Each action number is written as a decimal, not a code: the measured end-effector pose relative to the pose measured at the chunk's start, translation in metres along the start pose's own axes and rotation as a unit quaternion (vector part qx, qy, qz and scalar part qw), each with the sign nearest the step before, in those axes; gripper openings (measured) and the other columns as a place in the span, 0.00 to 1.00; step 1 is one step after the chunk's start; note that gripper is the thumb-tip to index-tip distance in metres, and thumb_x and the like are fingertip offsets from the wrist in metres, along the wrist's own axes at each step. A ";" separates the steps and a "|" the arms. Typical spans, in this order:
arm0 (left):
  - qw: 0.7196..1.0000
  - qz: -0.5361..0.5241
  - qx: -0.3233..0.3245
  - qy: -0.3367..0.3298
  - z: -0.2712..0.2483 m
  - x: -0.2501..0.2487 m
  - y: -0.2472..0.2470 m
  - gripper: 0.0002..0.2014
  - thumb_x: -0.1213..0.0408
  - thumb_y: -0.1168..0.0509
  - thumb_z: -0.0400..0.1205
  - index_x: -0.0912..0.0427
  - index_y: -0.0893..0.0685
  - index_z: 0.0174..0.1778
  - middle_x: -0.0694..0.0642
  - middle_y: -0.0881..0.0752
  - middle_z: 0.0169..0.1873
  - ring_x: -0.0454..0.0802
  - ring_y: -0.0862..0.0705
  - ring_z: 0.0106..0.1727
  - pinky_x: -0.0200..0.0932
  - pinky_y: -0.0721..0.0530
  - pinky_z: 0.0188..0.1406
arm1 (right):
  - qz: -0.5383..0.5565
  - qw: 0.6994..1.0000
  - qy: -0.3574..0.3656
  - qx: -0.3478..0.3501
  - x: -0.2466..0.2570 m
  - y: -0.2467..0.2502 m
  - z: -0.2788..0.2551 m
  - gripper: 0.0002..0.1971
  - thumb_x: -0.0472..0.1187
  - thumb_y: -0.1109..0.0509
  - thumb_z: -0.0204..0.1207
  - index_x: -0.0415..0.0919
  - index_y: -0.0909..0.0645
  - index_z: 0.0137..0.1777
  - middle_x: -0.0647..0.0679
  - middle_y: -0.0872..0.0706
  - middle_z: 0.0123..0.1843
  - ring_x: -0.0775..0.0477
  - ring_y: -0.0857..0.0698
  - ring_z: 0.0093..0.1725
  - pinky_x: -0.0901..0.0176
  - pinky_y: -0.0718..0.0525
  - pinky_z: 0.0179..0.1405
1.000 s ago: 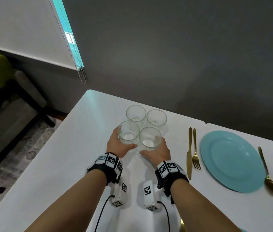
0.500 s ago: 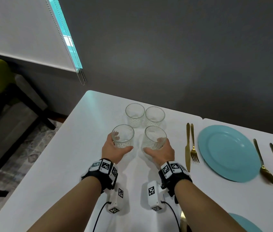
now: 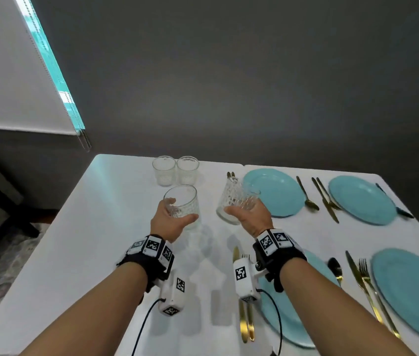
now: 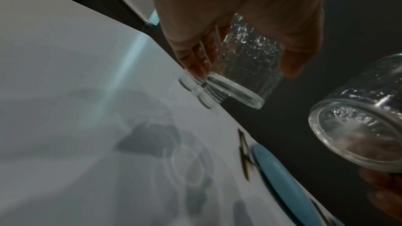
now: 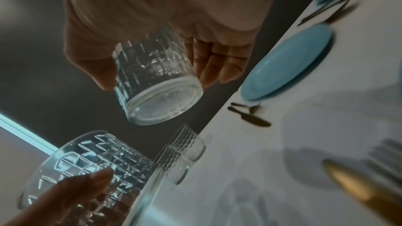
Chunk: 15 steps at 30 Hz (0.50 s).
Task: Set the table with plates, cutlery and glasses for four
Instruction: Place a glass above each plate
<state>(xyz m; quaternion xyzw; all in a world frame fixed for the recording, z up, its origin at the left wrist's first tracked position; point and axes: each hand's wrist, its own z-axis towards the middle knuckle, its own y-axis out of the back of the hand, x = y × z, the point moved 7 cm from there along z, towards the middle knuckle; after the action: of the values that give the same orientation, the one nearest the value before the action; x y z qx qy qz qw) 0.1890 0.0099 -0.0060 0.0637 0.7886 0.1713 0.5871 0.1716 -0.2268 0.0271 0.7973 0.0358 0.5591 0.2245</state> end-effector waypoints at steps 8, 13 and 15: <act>0.991 0.033 0.120 -0.056 -0.067 -0.040 -0.084 0.36 0.61 0.19 0.65 0.55 0.27 0.68 0.58 0.18 0.62 0.51 0.20 0.55 0.39 0.23 0.57 | -0.031 0.992 -0.062 -0.104 -0.062 0.130 -0.039 0.32 0.47 0.18 0.63 0.38 0.23 0.66 0.42 0.15 0.64 0.43 0.17 0.61 0.62 0.23 0.53; 0.984 0.052 0.157 -0.063 -0.085 -0.053 -0.141 0.37 0.61 0.19 0.64 0.56 0.27 0.68 0.56 0.18 0.61 0.49 0.21 0.54 0.37 0.24 0.55 | -0.058 0.975 -0.133 -0.169 -0.114 0.206 -0.042 0.33 0.51 0.19 0.60 0.38 0.23 0.64 0.43 0.15 0.59 0.41 0.16 0.54 0.58 0.17 0.49; 0.984 0.054 0.162 -0.056 -0.088 -0.056 -0.167 0.36 0.61 0.19 0.64 0.55 0.27 0.67 0.55 0.19 0.58 0.49 0.20 0.55 0.37 0.25 0.55 | -0.051 0.971 -0.146 -0.184 -0.133 0.234 -0.038 0.32 0.50 0.19 0.61 0.37 0.23 0.63 0.42 0.15 0.59 0.41 0.17 0.53 0.59 0.18 0.47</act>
<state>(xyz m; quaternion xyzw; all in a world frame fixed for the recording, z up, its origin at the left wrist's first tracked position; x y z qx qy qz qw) 0.1393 -0.1800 0.0093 0.2098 0.7670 0.0692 0.6024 0.0420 -0.4655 0.0147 0.8127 -0.0604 0.4211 0.3982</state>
